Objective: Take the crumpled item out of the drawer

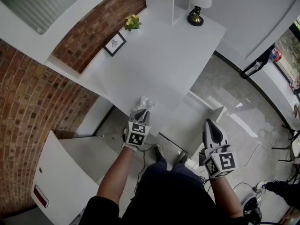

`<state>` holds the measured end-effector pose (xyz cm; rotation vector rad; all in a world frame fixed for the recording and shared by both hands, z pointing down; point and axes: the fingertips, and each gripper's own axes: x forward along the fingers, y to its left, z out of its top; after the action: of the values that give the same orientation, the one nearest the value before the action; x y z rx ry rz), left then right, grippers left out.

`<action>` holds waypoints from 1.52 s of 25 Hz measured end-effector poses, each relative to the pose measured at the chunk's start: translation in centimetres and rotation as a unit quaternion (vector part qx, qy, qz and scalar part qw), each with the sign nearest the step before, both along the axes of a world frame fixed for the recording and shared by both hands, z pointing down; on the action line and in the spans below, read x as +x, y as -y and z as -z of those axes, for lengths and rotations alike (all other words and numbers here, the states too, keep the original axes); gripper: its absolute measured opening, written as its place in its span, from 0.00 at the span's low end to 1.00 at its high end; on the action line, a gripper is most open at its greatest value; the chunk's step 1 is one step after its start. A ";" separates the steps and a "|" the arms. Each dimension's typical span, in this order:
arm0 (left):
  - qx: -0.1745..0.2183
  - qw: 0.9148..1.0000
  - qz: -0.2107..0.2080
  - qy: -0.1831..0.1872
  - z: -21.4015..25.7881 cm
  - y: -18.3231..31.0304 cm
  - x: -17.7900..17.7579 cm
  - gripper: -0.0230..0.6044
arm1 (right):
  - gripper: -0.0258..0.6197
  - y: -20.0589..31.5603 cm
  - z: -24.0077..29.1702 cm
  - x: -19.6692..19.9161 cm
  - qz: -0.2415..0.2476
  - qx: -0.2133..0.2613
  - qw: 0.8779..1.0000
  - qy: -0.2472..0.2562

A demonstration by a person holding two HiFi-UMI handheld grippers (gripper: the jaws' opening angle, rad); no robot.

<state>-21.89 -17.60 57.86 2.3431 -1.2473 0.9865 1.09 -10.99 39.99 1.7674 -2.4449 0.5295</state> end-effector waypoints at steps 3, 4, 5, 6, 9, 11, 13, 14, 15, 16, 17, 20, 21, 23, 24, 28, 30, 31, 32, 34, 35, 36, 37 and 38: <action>0.021 0.999 0.035 -0.035 2.6 -0.2 -0.2 0.07 | 0.06 -0.1 0.4 0.1 0.006 0.007 1.000 0.000; 0.034 0.998 0.039 -0.042 3.6 -0.2 -0.1 0.07 | 0.06 -0.1 0.6 0.1 0.008 0.009 1.000 -0.001; 0.046 0.997 0.040 -0.048 4.6 -0.2 0.1 0.07 | 0.06 -0.2 0.8 0.1 0.010 0.010 1.000 -0.001; 0.056 0.996 0.041 -0.054 5.6 -0.4 0.4 0.07 | 0.06 -0.2 1.0 0.2 0.011 0.011 1.000 -0.002; 0.078 0.993 0.048 -0.079 9.0 -1.0 1.2 0.07 | 0.05 -0.2 1.6 0.2 0.014 0.014 1.000 -0.007; 0.094 0.990 0.050 -0.092 11.2 -1.5 1.6 0.07 | 0.05 -0.2 2.2 0.1 0.015 0.022 1.000 -0.011; 0.115 0.988 0.047 -0.093 13.2 -2.1 1.8 0.07 | 0.05 -0.2 2.9 -0.1 0.018 0.032 0.999 -0.013; 0.127 0.987 0.045 -0.092 14.2 -2.4 1.9 0.07 | 0.04 -0.2 3.2 -0.2 0.020 0.038 0.999 -0.013; 0.138 0.985 0.045 -0.094 15.2 -2.7 2.0 0.07 | 0.04 -0.1 3.6 -0.4 0.023 0.045 0.999 -0.012; 0.148 0.983 0.046 -0.099 16.3 -2.9 2.1 0.07 | 0.04 -0.2 3.9 -0.5 0.025 0.050 0.998 -0.012; 0.157 0.981 0.047 -0.106 17.4 -3.2 2.2 0.07 | 0.04 -0.2 4.3 -0.7 0.028 0.055 0.998 -0.013; 0.182 0.974 0.052 -0.125 20.5 -4.0 2.4 0.07 | 0.04 -0.5 5.5 -1.2 0.038 0.065 0.997 -0.017; 0.188 0.972 0.053 -0.130 21.4 -4.3 2.4 0.07 | 0.04 -0.6 5.9 -1.5 0.041 0.069 0.997 -0.019; 0.200 0.968 0.057 -0.139 22.8 -4.9 2.2 0.07 | 0.04 -0.8 6.7 -1.8 0.046 0.078 0.996 -0.023; 0.206 0.966 0.059 -0.143 23.4 -5.1 2.2 0.07 | 0.04 -0.9 7.0 -2.0 0.047 0.081 0.995 -0.024; 0.222 0.960 0.068 -0.155 25.4 -6.1 1.9 0.07 | 0.04 -1.6 8.0 -2.4 0.058 0.096 0.993 -0.032; 0.230 0.958 0.071 -0.159 26.1 -6.5 1.9 0.07 | 0.04 -1.9 8.9 -2.7 0.062 0.112 0.991 -0.032; 0.234 0.956 0.071 -0.161 26.5 -6.7 1.9 0.07 | 0.04 -2.0 9.4 -2.8 0.062 0.118 0.991 -0.028; 0.238 0.955 0.071 -0.163 26.9 -6.9 2.0 0.07 | 0.04 -2.1 9.7 -2.9 0.063 0.123 0.990 -0.027; 0.244 0.953 0.070 -0.168 27.6 -7.3 2.2 0.07 | 0.04 -2.5 10.4 -3.0 0.063 0.130 0.989 -0.025; 0.246 0.952 0.069 -0.171 27.9 -7.5 2.4 0.07 | 0.04 -2.6 10.7 -3.0 0.064 0.133 0.989 -0.024; 0.248 0.951 0.067 -0.174 28.1 -7.7 2.5 0.07 | 0.04 -2.8 10.9 -3.0 0.064 0.136 0.988 -0.025; 0.250 0.950 0.066 -0.175 28.3 -7.9 2.6 0.07 | 0.04 -2.9 11.1 -3.0 0.065 0.138 0.988 -0.027; 0.251 0.950 0.065 -0.176 28.4 -8.1 2.7 0.07 | 0.04 -3.1 11.3 -3.0 0.065 0.139 0.988 -0.029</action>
<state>-19.20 -9.55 29.43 2.5958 -1.6093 0.1947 -1.87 -7.91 28.72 1.6671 -2.6768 0.1267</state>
